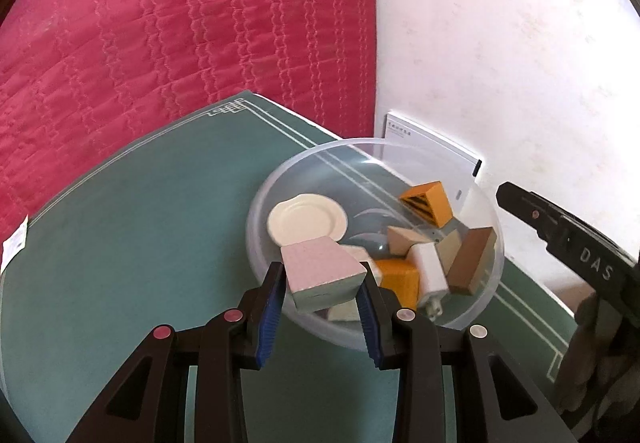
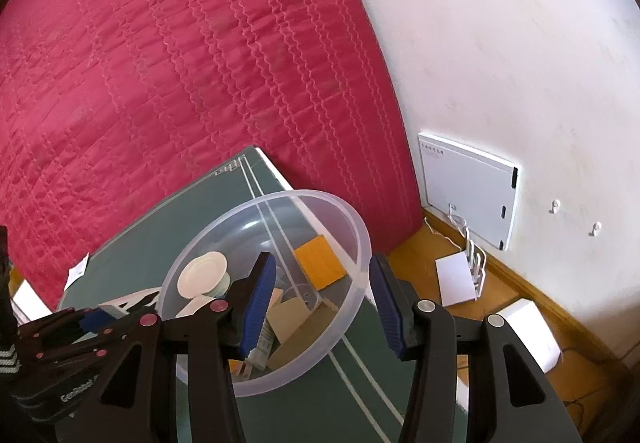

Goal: Organize rigid objects
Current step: 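Carry the white block into the bowl and open the left gripper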

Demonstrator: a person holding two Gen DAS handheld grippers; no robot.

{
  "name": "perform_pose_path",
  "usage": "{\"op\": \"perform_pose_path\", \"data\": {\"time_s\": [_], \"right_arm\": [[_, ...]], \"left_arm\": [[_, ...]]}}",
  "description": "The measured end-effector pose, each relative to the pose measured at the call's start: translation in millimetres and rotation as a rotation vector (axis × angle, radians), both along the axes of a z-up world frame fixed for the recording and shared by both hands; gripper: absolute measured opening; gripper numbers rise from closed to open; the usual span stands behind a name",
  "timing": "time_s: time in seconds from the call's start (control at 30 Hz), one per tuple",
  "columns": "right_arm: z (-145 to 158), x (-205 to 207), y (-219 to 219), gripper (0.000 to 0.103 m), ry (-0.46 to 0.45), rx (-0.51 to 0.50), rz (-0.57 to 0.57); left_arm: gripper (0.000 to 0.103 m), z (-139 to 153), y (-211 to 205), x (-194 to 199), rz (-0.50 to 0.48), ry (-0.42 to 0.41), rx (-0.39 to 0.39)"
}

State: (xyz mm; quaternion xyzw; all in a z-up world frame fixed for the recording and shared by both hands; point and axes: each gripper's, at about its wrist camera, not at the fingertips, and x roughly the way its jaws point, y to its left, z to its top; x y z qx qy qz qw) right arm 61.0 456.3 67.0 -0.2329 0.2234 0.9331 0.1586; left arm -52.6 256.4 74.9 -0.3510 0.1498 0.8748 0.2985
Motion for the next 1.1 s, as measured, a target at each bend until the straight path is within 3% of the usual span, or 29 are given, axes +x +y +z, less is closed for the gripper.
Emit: {"op": "perform_pose_path", "data": {"time_s": [0.43, 0.47, 0.6, 0.9, 1.1], "right_arm": [[-4.5, -0.9, 3.1, 0.051, -0.006, -0.011, -0.002], [-5.4, -0.9, 2.6, 0.051, -0.008, -0.008, 0.000], [-6.9, -1.6, -1.7, 0.051, -0.012, 0.018, 0.004], [-6.5, -1.6, -5.9, 0.051, -0.011, 0.035, 0.007], [-7.0, -1.6, -6.1, 0.051, -0.012, 0.036, 0.006]], "left_arm": [[0.038, -2.8, 38.6, -14.1, -0.058, -0.016, 0.011], [0.040, -2.5, 39.9, -14.7, -0.059, -0.017, 0.013], [0.070, -1.0, 37.7, -13.5, -0.055, 0.004, 0.027], [0.076, -3.1, 27.6, -16.2, -0.010, 0.013, 0.005], [0.085, -10.6, 29.1, -10.0, 0.021, 0.077, -0.082]]}}
